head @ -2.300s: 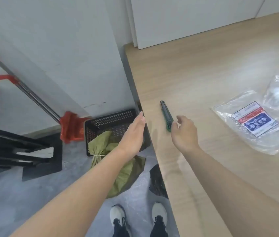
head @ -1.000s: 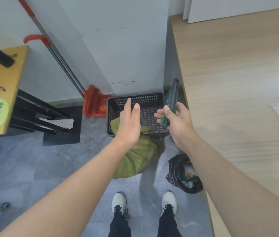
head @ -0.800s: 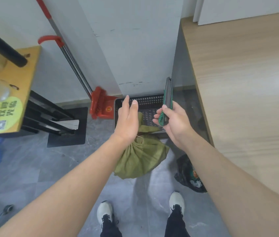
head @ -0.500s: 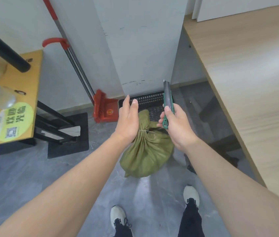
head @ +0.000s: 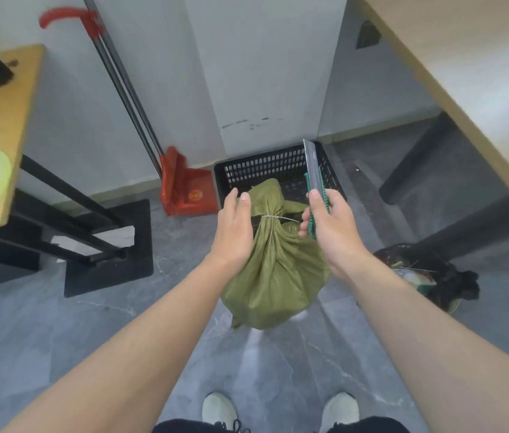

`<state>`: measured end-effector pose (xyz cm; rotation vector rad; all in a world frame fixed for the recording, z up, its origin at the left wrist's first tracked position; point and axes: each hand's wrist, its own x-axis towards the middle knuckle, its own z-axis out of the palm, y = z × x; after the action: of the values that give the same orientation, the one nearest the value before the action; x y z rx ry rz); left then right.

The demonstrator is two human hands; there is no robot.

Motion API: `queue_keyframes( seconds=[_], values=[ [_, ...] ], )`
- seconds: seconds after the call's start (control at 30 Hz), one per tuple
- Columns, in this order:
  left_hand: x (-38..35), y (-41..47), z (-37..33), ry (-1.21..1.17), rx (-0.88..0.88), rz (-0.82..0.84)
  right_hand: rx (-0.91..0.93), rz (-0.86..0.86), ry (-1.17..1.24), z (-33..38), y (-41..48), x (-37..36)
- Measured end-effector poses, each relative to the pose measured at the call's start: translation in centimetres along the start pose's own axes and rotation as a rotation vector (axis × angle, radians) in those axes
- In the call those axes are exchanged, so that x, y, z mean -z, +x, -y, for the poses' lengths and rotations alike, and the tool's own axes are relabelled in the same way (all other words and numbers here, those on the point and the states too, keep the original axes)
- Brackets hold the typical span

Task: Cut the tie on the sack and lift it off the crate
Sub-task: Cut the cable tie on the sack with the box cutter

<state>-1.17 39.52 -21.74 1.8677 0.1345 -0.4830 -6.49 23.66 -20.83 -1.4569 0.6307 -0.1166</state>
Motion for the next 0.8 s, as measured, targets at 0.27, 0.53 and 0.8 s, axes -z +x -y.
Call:
queue_keyframes(
  seconds=[0.27,0.53,0.8],
  values=[
    [-5.7,5.8,10.7,0.123,-0.275,-0.032,0.050,-0.048,0.053,-12.0,4.6,0.6],
    [-8.7,13.4,19.8,0.322,-0.429,-0.180,0.281,-0.092,0.024,-22.2,8.6,0.0],
    [-10.1,18.6,22.0,0.150,-0.415,-0.187,0.381,-0.163,-0.059,-27.4,13.1,-0.6]
  ],
)
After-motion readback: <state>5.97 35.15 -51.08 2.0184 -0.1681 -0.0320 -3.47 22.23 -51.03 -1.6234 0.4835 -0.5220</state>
